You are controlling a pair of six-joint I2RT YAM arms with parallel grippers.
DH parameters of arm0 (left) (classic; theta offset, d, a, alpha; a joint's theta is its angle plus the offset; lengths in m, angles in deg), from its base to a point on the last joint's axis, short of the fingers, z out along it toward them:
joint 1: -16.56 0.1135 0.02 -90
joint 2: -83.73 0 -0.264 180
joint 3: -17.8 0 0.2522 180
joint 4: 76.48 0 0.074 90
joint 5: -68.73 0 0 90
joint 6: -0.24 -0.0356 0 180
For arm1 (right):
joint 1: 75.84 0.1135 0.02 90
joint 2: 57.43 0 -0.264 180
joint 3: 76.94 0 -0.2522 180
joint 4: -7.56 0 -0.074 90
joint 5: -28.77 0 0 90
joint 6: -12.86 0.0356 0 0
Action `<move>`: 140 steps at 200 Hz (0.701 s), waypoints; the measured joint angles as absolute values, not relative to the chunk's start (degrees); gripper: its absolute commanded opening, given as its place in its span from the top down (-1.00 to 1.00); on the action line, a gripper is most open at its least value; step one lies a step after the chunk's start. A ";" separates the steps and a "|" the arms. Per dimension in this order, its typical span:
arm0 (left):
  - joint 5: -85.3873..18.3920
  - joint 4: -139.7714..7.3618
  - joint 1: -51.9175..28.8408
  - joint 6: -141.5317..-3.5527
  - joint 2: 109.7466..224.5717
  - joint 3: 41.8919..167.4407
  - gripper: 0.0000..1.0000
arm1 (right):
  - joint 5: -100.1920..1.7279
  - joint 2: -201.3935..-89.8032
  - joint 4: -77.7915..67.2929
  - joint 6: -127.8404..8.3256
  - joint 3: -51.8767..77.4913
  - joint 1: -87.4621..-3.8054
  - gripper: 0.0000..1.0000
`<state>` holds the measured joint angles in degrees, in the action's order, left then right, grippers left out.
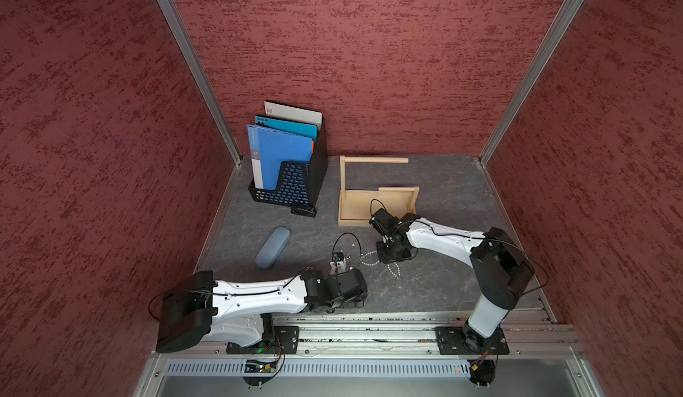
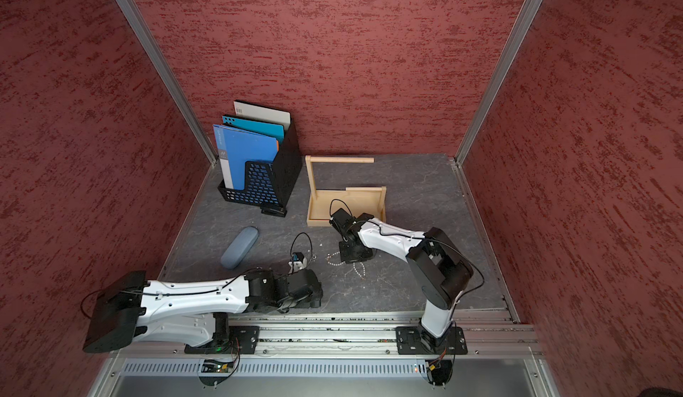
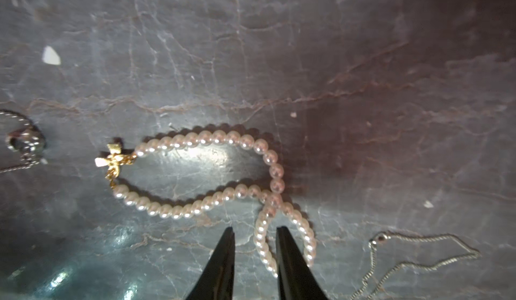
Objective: Hang the necklace on the jewelry display stand
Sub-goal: Pick up the necklace from the center of the board.
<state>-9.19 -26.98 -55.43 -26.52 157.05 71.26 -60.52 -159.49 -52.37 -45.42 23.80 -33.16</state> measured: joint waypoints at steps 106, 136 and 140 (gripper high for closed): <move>-12.43 -29.40 -54.40 -31.72 163.93 74.96 -0.99 | -63.03 -161.92 -51.85 -47.73 23.43 -33.14 0.98; -11.51 -28.96 -54.00 -32.66 163.08 75.11 -0.99 | -63.43 -158.73 -52.74 -49.37 24.59 -33.14 1.00; -11.05 -28.75 -54.00 -32.86 162.69 75.13 -0.99 | -63.47 -158.18 -52.92 -49.55 24.61 -33.14 1.00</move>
